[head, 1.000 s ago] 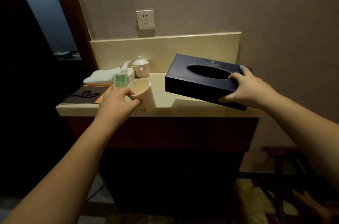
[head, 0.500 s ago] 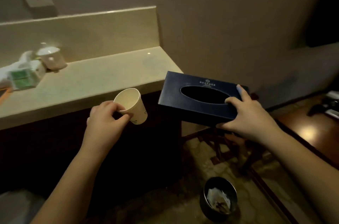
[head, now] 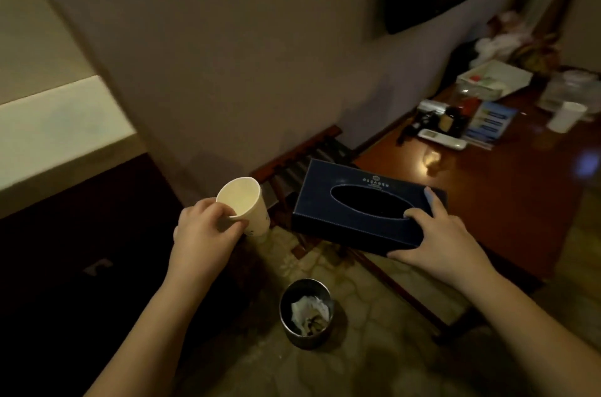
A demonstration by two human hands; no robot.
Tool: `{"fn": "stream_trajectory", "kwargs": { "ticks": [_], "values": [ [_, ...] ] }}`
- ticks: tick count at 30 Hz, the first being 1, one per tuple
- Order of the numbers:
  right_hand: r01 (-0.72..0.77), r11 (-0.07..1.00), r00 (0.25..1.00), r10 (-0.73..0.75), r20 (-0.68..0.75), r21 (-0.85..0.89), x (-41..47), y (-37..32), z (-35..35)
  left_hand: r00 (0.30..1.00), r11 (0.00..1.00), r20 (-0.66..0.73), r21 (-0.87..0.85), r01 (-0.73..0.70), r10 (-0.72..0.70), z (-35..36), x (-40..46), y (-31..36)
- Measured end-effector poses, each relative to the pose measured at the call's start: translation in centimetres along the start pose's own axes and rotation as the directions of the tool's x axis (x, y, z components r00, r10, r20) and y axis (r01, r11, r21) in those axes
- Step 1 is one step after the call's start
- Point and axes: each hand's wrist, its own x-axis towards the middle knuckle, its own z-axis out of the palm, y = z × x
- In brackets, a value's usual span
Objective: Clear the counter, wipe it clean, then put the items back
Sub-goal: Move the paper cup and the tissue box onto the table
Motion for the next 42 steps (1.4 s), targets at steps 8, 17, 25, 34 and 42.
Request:
{"fn": "stream_trajectory", "kwargs": {
  "ticks": [8, 17, 25, 34, 42],
  "values": [
    [-0.17, 0.985, 0.985, 0.17, 0.006, 0.038, 0.3, 14.4, -2.4, 0.983, 0.993, 0.142, -0.013, -0.119, 0.12, 10.7, 1.3, 12.2],
    [-0.352, 0.932, 0.935, 0.355, -0.023, 0.085, 0.6, 27.7, -5.3, 0.94, 0.975, 0.259, -0.05, -0.215, 0.221, 21.1, 2.8, 23.9],
    [-0.47, 0.872, 0.873, 0.482, -0.074, 0.138, 2.3, 35.9, -6.9, 0.873, 0.932, 0.333, -0.053, -0.359, 0.355, 27.8, 6.2, 31.5],
    [-0.565, 0.811, 0.807, 0.582, -0.098, 0.153, 8.8, 42.4, -8.6, 0.785, 0.864, 0.389, -0.066, -0.498, 0.482, 36.6, 14.2, 37.7],
    [-0.632, 0.761, 0.765, 0.643, -0.035, 0.15, 18.5, 47.7, -9.2, 0.703, 0.82, 0.462, -0.105, -0.563, 0.541, 45.7, 22.7, 42.7]
  ]
}}
